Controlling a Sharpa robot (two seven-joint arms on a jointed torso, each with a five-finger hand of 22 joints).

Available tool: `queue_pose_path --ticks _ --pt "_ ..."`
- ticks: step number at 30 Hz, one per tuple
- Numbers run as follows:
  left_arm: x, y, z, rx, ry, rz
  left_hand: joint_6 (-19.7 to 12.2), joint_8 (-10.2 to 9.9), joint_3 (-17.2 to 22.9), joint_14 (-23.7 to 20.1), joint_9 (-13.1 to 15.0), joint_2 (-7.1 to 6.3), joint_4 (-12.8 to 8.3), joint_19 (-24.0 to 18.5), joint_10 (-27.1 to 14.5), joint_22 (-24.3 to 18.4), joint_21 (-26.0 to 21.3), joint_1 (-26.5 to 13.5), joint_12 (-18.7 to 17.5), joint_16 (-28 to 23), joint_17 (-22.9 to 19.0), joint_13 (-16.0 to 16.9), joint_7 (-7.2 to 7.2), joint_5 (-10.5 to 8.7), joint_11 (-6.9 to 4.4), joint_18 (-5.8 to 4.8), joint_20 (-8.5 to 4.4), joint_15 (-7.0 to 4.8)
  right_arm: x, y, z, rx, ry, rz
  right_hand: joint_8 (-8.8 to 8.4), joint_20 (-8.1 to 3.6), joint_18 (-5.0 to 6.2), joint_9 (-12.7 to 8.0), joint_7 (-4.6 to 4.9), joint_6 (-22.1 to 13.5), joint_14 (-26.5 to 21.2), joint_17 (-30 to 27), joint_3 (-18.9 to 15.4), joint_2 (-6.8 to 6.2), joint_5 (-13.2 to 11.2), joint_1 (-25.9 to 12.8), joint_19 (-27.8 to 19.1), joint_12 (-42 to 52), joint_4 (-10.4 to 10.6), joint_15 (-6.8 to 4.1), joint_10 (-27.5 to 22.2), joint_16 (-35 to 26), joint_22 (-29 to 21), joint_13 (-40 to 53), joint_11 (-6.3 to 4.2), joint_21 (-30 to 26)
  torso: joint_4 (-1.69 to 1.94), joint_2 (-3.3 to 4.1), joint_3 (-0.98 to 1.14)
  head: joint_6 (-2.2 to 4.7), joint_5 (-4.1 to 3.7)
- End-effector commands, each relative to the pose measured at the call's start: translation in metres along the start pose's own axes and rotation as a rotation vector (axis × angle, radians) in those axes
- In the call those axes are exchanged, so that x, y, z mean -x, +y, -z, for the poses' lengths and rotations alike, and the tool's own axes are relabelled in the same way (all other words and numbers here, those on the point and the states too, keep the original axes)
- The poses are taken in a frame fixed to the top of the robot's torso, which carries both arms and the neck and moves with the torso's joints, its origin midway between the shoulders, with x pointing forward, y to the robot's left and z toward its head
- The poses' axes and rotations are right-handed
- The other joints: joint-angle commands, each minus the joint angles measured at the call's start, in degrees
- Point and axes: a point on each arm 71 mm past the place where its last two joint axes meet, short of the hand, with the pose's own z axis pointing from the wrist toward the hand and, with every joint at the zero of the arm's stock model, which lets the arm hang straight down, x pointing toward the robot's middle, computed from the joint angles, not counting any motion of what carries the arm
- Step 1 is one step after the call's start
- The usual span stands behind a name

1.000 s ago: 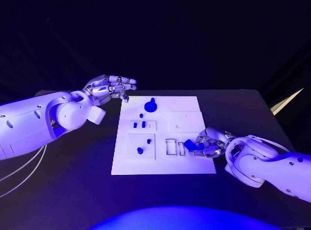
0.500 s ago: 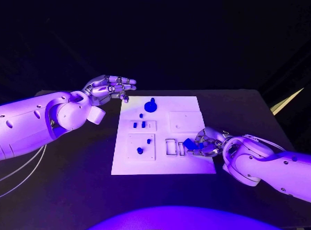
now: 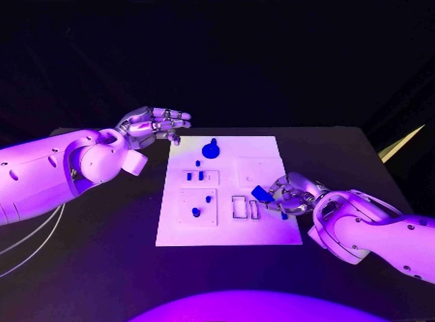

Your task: Assemble the parts on the task board

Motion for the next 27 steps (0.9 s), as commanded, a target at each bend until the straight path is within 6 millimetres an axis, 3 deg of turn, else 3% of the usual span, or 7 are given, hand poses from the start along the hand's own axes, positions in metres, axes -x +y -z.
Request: queue_pose_path --ticks 1,10,17,27 --pt "-0.001 0.0 0.0 0.0 0.005 0.003 -0.4 1.1 -2.2 -0.4 -0.5 0.78 1.0 0.0 -0.9 -0.5 -0.6 -0.5 0.8 -0.5 -0.6 -0.5 0.36 -0.13 0.15 -0.95 0.07 0.12 0.005 0.006 0.002 0.008 0.002 -0.025 1.46 -0.54 -1.26 1.7 -0.78 3.0 5.1 7.4 4.1 2.28 2.5 -0.5 3.1 1.4 0.7 -0.37 2.7 0.8 10.6 2.5 -0.61 1.2 0.01 0.04 -0.05 0.09 -0.15" --pt "-0.002 0.0 -0.001 0.002 0.007 0.003 -0.4 1.1 -2.2 -0.4 -0.5 0.79 1.0 0.0 -1.0 -0.6 -0.6 -0.5 0.8 -0.5 -0.6 -0.5 0.36 -0.13 0.16 -0.95 0.07 0.13 0.001 0.018 0.001 0.0 0.079 -0.033 1.37 -0.6 -1.25 1.6 -0.77 3.1 5.1 7.4 4.3 2.02 2.3 -1.5 3.1 1.4 0.8 -0.4 2.7 0.8 10.5 2.6 -0.62 1.1 0.06 0.1 -0.04 -0.03 -0.03" --pt "-0.002 0.0 -0.001 0.002 0.008 0.004 -0.4 1.1 -2.2 -0.4 -0.5 0.79 1.0 0.0 -1.0 -0.6 -0.6 -0.5 0.8 -0.5 -0.6 -0.5 0.36 -0.13 0.16 -0.95 0.07 0.13 -0.01 0.026 -0.003 -0.002 0.152 -0.014 1.31 -0.61 -1.24 1.4 -0.74 3.4 5.1 7.4 4.5 1.78 1.2 -4.8 3.0 1.3 0.8 -0.36 2.9 0.8 10.6 2.8 -0.57 1.0 0.05 0.13 -0.03 -0.17 0.0" --pt "-0.002 0.0 0.0 0.002 0.008 0.004 -0.4 1.1 -2.3 -0.5 -0.6 0.84 1.1 0.0 -1.0 -0.6 -0.7 -0.5 0.9 -0.5 -0.6 -0.6 0.36 -0.12 0.16 -0.96 0.08 0.14 -0.013 0.034 -0.011 -0.003 0.122 0.009 1.52 -0.63 -1.26 1.5 -0.87 3.8 5.1 7.4 4.7 1.93 0.6 -6.7 3.1 1.3 0.8 -0.42 3.0 0.8 10.7 3.0 -0.66 1.1 0.03 0.13 0.05 -0.22 -0.01"
